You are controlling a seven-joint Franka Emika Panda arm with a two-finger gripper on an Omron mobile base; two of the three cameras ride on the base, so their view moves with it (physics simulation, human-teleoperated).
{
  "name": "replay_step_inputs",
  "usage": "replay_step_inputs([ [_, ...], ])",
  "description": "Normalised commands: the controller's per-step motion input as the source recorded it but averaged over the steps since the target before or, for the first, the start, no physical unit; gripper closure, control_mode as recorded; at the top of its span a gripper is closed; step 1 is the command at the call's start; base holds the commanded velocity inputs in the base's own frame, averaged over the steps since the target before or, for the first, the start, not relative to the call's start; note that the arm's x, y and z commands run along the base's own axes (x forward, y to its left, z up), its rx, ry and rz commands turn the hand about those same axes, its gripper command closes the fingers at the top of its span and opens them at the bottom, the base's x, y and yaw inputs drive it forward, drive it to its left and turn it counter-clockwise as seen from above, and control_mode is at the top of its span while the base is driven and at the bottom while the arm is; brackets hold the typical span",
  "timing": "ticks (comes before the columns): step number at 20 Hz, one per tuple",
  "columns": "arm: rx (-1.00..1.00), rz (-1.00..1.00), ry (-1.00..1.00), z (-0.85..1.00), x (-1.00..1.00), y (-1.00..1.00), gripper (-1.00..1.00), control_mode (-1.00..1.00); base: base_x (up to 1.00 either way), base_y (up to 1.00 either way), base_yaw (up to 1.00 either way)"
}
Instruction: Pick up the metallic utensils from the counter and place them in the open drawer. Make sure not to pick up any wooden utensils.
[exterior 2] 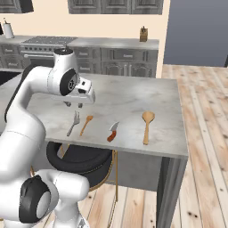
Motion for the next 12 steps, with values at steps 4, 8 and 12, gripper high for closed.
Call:
replay_step_inputs([
  [4,0.00,0.00,0.00,0.00,0.00,0.00,-1.00,-1.00,0.00,0.00,0.00],
  [8,0.00,0.00,0.00,0.00,0.00,0.00,-1.00,-1.00,0.00,0.00,0.00],
  [12,0.03,0.00,0.02,-0.31,0.01,-0.73,-1.00,-1.00,0.00,0.00,0.00],
])
